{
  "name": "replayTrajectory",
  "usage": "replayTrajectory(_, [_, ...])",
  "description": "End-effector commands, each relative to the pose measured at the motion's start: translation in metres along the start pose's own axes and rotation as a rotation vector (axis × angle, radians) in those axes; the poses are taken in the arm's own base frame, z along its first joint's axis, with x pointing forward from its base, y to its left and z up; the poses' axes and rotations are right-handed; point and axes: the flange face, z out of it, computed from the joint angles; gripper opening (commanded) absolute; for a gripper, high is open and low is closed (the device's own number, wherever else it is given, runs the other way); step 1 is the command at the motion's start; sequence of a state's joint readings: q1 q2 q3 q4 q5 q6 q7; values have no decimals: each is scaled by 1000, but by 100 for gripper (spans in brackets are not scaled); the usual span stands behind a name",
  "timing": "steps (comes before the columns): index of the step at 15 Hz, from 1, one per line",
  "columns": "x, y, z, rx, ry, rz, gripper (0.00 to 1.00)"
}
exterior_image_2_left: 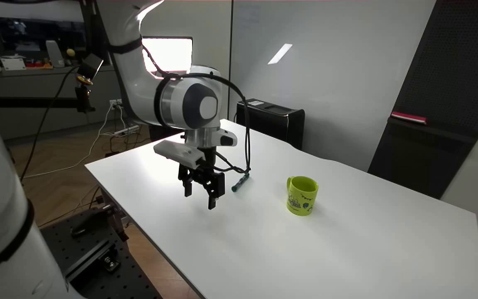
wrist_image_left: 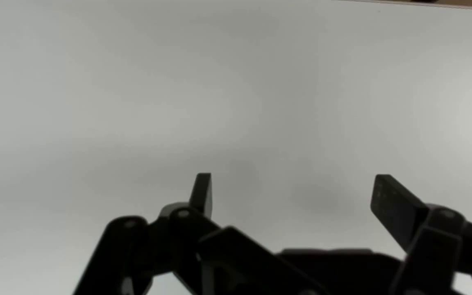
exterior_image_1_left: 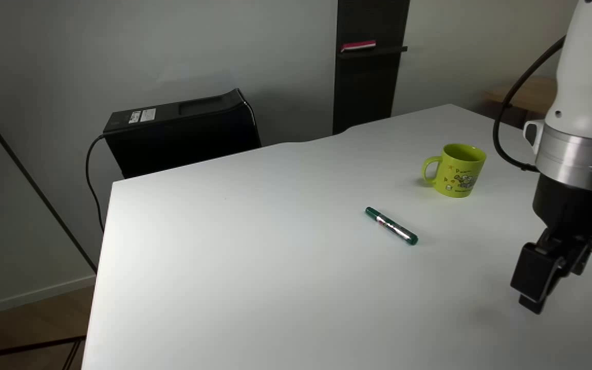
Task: Put the marker inside the yellow mug
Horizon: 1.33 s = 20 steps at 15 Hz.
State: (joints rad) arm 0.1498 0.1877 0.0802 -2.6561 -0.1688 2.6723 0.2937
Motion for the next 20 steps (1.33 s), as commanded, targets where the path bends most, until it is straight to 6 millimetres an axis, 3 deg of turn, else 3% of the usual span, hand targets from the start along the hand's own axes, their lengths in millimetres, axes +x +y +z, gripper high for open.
replayTrajectory(1, [-1, 0, 0, 0, -2, 0, 100])
replayTrajectory(10, [-1, 0, 1, 0, -4, -1, 100])
replayTrajectory(15, [20, 9, 12, -58, 56, -6, 100])
replayTrajectory(20, [55, 25, 12, -80, 200, 3, 100])
